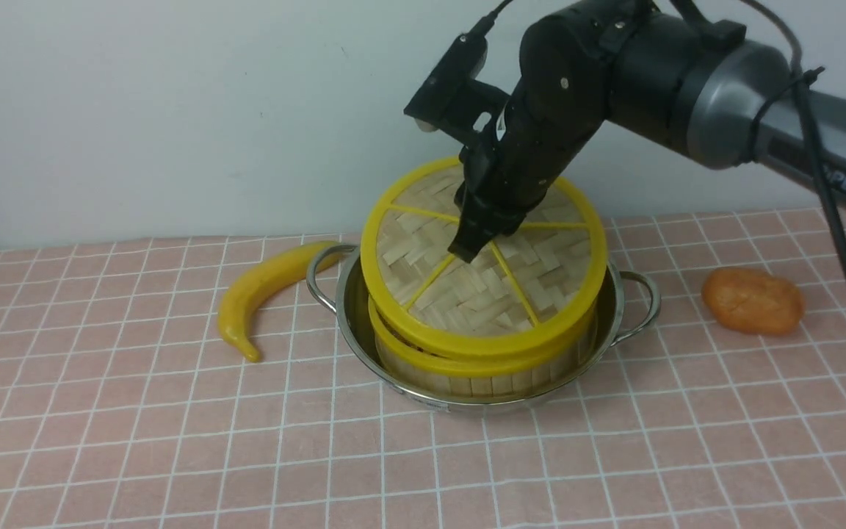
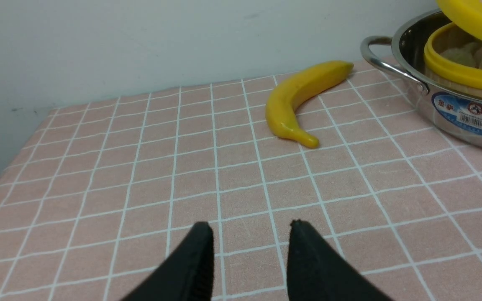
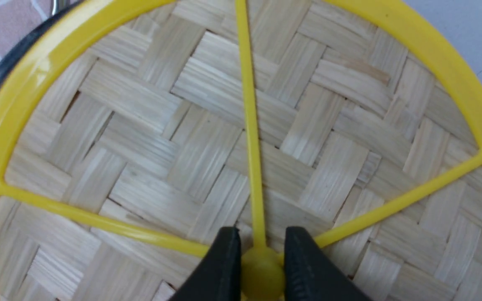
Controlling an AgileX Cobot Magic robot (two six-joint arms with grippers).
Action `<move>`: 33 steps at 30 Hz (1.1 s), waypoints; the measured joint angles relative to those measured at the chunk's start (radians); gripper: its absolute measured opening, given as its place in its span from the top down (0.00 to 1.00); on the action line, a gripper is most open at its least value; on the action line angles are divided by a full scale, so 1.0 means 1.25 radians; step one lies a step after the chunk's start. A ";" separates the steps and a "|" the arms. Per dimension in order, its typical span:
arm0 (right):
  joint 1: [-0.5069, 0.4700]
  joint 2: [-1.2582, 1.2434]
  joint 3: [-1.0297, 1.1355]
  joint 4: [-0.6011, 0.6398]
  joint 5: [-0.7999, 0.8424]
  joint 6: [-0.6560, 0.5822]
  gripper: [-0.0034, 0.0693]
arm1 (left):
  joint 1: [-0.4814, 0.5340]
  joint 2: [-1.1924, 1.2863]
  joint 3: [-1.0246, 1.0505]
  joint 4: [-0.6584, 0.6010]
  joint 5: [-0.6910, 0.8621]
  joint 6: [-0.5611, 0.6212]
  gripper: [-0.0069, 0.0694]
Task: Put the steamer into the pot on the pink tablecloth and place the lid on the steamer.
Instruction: 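Place the bamboo steamer lid onto the steamer basket in the pot with the right gripper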
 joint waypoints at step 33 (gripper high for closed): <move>0.000 -0.042 -0.001 0.043 0.028 -0.005 0.75 | 0.000 0.000 0.000 0.000 0.000 0.000 0.59</move>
